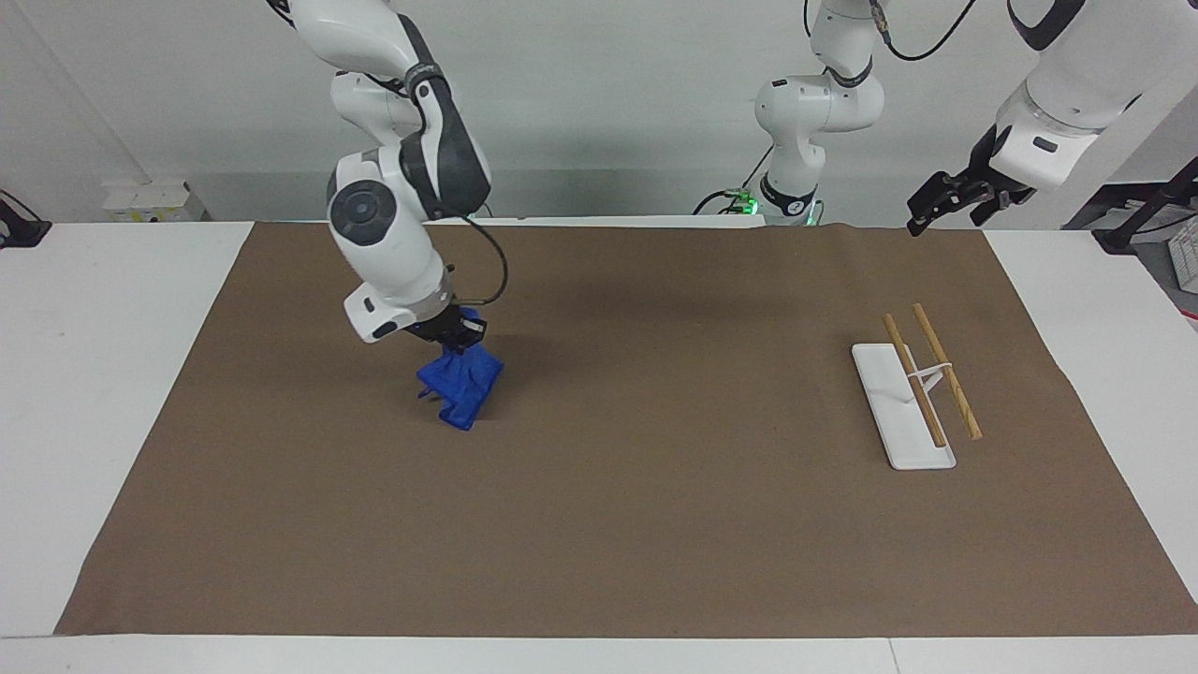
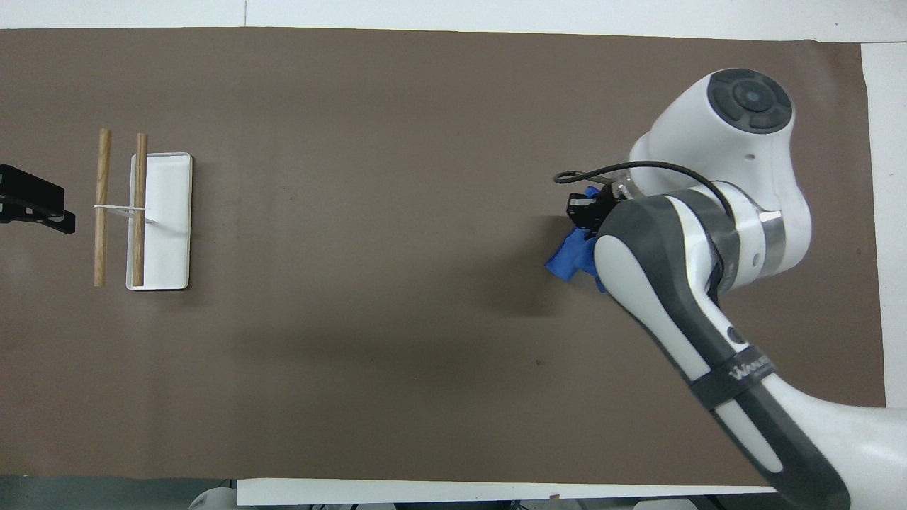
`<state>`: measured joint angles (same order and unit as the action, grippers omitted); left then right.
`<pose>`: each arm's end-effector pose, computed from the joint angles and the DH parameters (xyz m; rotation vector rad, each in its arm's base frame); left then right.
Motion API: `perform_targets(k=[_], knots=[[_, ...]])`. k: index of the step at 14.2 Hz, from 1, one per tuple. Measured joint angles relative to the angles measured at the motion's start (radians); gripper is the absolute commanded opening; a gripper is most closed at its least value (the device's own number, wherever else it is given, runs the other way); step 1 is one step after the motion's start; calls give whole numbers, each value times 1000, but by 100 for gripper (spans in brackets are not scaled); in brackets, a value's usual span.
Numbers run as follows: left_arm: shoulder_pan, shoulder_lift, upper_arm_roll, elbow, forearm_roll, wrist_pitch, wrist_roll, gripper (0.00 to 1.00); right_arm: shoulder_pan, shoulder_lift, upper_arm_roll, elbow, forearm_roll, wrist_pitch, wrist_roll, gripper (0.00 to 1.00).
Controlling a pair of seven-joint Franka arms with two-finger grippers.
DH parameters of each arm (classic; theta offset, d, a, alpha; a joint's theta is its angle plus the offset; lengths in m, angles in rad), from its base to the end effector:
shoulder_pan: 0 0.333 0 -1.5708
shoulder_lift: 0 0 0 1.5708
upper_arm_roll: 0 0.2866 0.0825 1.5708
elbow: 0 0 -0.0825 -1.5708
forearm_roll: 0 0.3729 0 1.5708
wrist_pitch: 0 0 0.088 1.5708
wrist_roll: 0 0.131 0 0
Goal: Right arm passes towel to left arm to hang
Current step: 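Carry the towel with the right gripper toward the left gripper, then grasp the towel with the left gripper while the right gripper holds it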
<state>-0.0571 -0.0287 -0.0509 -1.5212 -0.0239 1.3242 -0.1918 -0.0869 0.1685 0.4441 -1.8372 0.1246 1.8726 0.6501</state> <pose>0.5010 -0.0583 0.5894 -3.1246 -0.1252 0.2661 0.5338 0.2047 0.3885 -2.9757 0.5082 0.2948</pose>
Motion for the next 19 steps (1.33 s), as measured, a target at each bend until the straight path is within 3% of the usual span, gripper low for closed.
perform_targets(k=[3,7,9,12,19], knots=[[0,0,0,-3,0,-2,-1,100,5,2,47,42,259,15,203,0],[-2,0,-2,-5,-6,8,-171,100,2,23,106,77,535,205,411,0],[-11,-10,-6,-35,-53,56,-412,100,14,49,193,79,564,394,537,0],[-64,-59,-12,-174,-123,236,-820,100,70,90,274,80,564,637,713,0],[-195,-157,-20,-446,-172,561,-1724,100,69,108,290,100,564,662,791,0]])
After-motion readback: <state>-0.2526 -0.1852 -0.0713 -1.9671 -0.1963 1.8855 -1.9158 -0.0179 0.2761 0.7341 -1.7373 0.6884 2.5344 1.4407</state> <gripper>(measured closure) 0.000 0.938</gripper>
